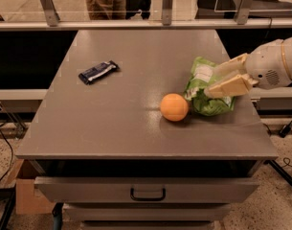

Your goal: Move green rice chip bag near orange

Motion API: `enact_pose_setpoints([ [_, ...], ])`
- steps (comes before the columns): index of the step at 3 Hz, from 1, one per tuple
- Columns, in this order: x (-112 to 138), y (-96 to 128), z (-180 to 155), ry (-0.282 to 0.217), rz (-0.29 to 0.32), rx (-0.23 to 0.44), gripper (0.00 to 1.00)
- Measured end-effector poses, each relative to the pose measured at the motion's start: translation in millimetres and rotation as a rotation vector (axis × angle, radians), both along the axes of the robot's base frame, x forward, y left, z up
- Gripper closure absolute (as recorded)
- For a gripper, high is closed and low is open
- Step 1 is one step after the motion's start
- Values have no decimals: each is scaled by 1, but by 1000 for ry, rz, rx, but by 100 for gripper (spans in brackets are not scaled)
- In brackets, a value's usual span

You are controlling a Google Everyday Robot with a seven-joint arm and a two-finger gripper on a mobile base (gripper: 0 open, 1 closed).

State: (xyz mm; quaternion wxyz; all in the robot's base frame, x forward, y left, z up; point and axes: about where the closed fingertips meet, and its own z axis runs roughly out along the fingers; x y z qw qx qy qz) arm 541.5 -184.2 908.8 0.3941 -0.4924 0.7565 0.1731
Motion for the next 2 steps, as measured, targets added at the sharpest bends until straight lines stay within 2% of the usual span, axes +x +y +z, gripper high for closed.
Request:
enact_pose_setpoints([
  [1,-6,3,2,-1,7,3,0],
  [2,-1,-16,13,-48,-58,61,0],
])
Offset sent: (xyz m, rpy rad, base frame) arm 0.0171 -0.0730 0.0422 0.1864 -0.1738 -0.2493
